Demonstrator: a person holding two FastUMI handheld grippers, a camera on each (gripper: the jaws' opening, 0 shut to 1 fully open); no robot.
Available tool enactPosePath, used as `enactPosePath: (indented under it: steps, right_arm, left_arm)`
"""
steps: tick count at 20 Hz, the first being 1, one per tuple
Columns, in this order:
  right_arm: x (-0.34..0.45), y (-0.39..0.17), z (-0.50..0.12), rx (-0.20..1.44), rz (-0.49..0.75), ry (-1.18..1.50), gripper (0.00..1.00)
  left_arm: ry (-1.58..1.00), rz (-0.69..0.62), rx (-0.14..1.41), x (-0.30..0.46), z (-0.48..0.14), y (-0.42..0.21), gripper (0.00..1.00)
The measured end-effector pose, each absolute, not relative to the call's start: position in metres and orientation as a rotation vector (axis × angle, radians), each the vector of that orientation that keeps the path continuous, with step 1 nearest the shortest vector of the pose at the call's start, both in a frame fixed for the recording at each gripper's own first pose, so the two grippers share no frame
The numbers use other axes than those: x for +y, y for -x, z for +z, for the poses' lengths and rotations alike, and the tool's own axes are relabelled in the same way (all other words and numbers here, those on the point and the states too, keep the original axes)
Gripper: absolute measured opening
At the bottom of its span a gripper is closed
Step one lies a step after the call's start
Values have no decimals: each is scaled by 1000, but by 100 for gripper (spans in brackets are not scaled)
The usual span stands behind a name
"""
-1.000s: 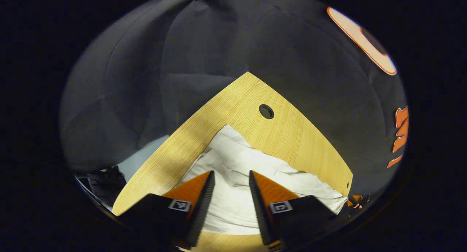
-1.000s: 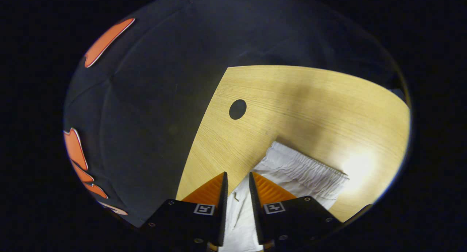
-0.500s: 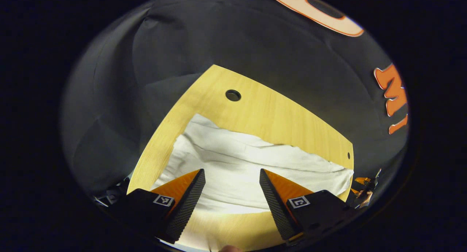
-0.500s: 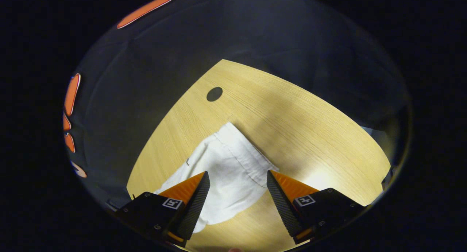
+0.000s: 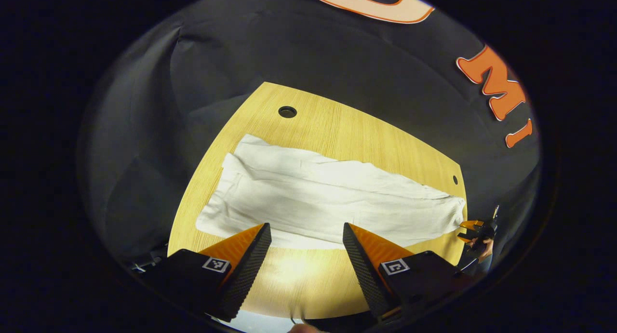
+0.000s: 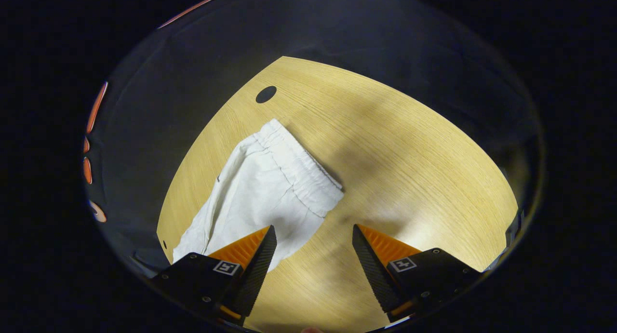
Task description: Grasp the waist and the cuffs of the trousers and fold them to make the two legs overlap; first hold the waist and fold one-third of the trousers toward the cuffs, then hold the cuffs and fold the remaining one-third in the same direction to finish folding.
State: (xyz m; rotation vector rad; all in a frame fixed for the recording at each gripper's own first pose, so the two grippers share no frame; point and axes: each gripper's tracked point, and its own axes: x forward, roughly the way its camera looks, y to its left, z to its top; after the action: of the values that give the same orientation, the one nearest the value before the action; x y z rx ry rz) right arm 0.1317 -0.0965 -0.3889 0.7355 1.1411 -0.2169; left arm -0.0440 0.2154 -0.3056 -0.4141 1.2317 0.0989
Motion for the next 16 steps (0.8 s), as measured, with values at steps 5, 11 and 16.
enactPosePath:
  steps: [5, 11, 16]
  right_arm:
    - [-101, -153, -405, 1096, -273, -722, 96]
    - [-117, -158, -411, 995, -307, -693, 71]
    - [-112, -164, -412, 917, -291, -866, 13]
  left_arm:
    - [285, 139, 1098, 205, -276, 67, 98]
    - [281, 208, 961, 186, -241, 101, 100]
    - [314, 256, 933, 164, -236, 137, 98]
